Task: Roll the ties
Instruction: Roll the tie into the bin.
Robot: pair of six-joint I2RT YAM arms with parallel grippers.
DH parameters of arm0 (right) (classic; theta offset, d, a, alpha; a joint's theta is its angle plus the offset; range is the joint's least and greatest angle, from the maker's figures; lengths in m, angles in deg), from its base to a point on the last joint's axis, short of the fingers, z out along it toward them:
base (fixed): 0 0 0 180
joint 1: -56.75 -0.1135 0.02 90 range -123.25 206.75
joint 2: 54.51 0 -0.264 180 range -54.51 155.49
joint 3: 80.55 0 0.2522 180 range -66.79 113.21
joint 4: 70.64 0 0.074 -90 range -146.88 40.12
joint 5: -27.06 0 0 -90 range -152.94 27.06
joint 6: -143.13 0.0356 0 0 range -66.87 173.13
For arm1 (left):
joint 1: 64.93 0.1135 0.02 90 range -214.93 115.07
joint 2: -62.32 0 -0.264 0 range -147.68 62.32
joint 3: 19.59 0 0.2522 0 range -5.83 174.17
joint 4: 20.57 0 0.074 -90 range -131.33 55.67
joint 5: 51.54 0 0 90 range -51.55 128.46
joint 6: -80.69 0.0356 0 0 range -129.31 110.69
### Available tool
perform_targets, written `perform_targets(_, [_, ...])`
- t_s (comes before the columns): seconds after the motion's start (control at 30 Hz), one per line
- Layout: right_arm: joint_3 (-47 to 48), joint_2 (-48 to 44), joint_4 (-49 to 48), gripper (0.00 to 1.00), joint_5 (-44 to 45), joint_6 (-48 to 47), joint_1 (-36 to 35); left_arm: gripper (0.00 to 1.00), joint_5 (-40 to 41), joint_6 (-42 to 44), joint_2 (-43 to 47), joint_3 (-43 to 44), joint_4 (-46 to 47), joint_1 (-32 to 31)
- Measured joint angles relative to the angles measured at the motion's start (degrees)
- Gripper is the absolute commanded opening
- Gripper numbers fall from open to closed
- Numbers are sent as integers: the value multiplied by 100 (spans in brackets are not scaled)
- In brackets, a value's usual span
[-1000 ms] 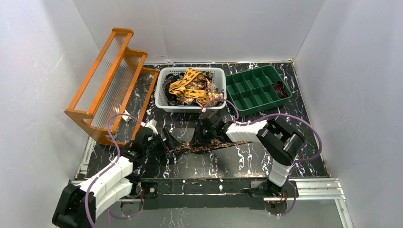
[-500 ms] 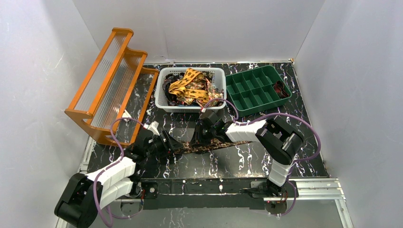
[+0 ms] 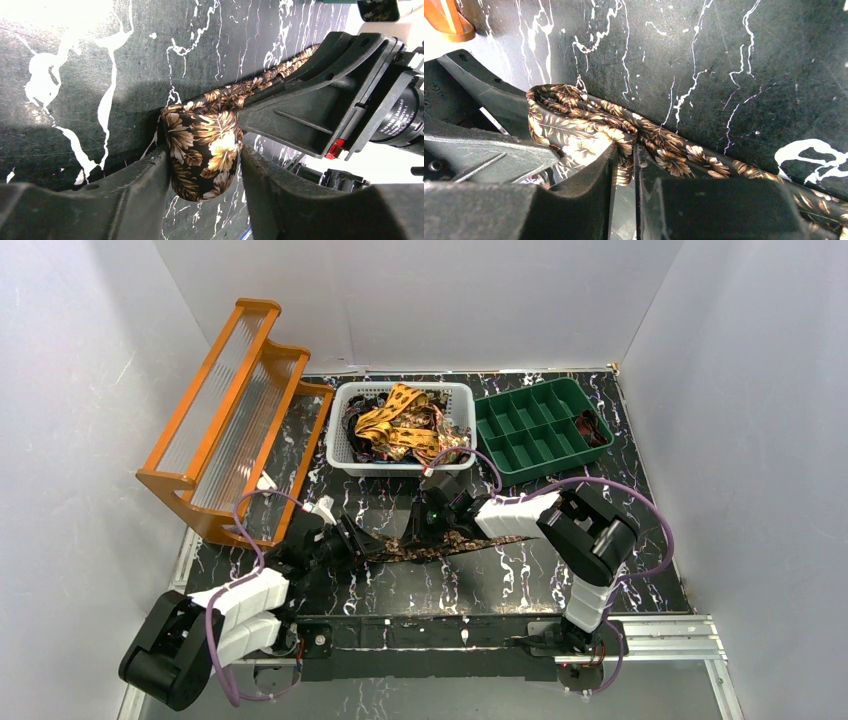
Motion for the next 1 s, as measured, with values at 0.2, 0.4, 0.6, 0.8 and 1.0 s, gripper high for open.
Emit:
perform_targets(0.2, [0, 9, -9, 25, -26, -2, 7, 70, 7, -81, 33, 2, 66, -2])
perform_targets(0.4, [0, 17, -22, 24, -46, -2, 4, 70, 256, 101, 289, 197, -518, -7])
perform_targets(0.6, [0, 37, -37, 24, -70, -2, 4, 62, 330, 295, 107, 363, -719, -4])
perform_targets(0.8, [0, 44, -44, 23, -83, -2, 7, 56, 160, 356, -304, 400, -372, 9])
perform_targets(1.0, [0, 48, -50, 23, -90, -2, 7, 44, 63, 361, -466, 411, -234, 17])
